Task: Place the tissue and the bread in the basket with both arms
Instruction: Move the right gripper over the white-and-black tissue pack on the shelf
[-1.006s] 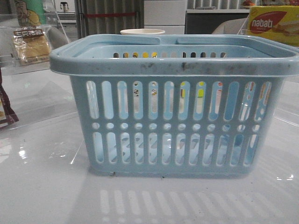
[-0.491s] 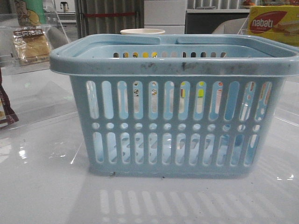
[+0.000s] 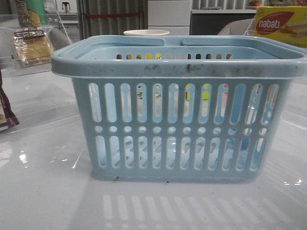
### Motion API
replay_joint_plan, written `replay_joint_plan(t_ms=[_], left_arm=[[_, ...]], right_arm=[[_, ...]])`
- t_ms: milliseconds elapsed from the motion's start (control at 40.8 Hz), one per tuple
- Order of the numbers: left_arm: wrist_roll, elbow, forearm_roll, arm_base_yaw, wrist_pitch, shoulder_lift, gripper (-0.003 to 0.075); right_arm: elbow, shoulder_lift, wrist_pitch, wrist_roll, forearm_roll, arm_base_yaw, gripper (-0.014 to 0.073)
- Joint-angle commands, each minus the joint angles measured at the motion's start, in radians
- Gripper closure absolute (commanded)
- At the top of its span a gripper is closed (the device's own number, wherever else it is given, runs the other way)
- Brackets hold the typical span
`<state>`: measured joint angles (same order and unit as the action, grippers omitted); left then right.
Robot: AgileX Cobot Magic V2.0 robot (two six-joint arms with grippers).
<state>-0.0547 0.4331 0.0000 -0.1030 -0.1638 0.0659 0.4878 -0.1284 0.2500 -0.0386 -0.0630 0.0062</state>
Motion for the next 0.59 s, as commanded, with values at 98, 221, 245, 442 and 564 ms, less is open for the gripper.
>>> replay_joint_plan(t_ms=[98,221,245,442,564], left_arm=[[0.007,0.174,-0.007,0.001,-0.146,0.197,0.0628],[0.007,0.207,-0.013,0.001,-0.249,0.306,0.0628],[0.007,0.207,-0.013,0.001,-0.26,0.322,0.0628],[0.007,0.207,-0.016,0.001,-0.344,0.462,0.0628],[0.007,0.207,-0.017,0.001,-0.389,0.53,0.0628]], right_arm=[[0.191,-0.184,0.148,-0.006,-0.006,-0.005,0.0536],[0.209,-0.27,0.22,-0.006,-0.006,-0.005,0.0536],[0.205,-0.283,0.233,-0.006,-0.006,-0.005,0.0536],[0.172,-0.392,0.317,-0.006,-0.006,-0.005,0.0536],[0.156,-0.444,0.361,-0.006,-0.006,-0.005,0.0536]])
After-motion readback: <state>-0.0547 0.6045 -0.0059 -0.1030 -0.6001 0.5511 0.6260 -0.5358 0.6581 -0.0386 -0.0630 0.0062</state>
